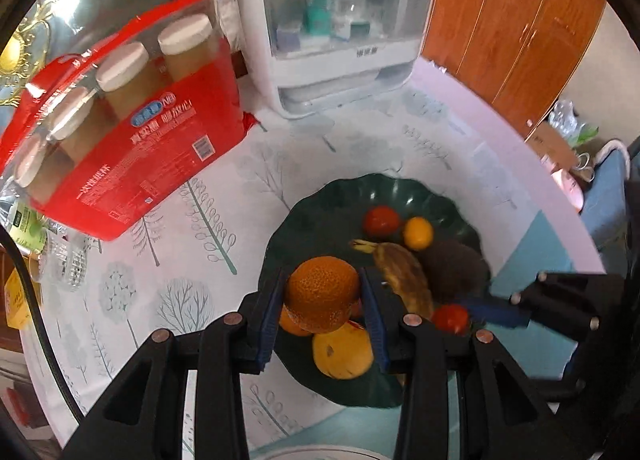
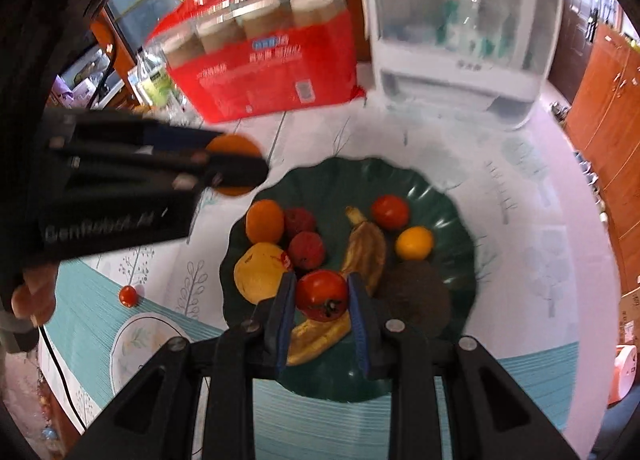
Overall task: Organize fruits
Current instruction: 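Lower the mandarin and tomato onto the green plate and open both tools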
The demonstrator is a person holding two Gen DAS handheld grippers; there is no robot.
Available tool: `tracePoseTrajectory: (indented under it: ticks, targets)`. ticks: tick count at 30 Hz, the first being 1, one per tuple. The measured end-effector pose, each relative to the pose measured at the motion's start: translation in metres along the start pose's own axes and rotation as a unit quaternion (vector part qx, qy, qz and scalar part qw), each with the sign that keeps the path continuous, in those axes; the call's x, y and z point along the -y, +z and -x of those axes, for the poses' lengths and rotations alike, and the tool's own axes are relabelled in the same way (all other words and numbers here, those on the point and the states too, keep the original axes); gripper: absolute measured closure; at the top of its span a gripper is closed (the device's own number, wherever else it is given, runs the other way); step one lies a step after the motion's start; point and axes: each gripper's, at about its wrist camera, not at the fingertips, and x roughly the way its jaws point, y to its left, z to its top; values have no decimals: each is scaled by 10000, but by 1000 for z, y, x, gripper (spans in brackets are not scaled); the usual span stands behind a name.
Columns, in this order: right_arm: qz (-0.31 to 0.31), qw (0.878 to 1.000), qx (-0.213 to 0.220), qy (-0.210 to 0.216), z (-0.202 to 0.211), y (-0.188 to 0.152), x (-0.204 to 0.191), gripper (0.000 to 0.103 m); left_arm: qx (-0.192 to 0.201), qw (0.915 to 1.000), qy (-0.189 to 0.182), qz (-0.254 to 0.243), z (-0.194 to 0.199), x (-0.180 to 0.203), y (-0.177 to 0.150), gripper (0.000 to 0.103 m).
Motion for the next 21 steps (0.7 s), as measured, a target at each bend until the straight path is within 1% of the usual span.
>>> tracePoseTrajectory:
  ticks: [6,11,15,17,18,21]
  targets:
    - [27,9997,-242,94,-30,-4,-4,77,-266,9996,-75,-84,-30,-2,-4,66]
    - [35,9995,-294,48,-39,-1,1,76,-395,9990,-185,-122,-47,0,-4,66]
    - [-144,9991,-325,233,-44,3,10,74,-458,9984,-278,-194,-56,2,-5,66]
    - [-226,9990,-286,251,-42,4,14,71,-449,9981,-345,-238,-58,4,-6,65]
    - [-273,9989,-265,259,-42,4,16,70,-442,9980,-365,-263,-58,5,-7,63]
    - [-384,9989,-186,206,-38,3,22,69,-380,9981,-389,-290,-55,6,-9,52]
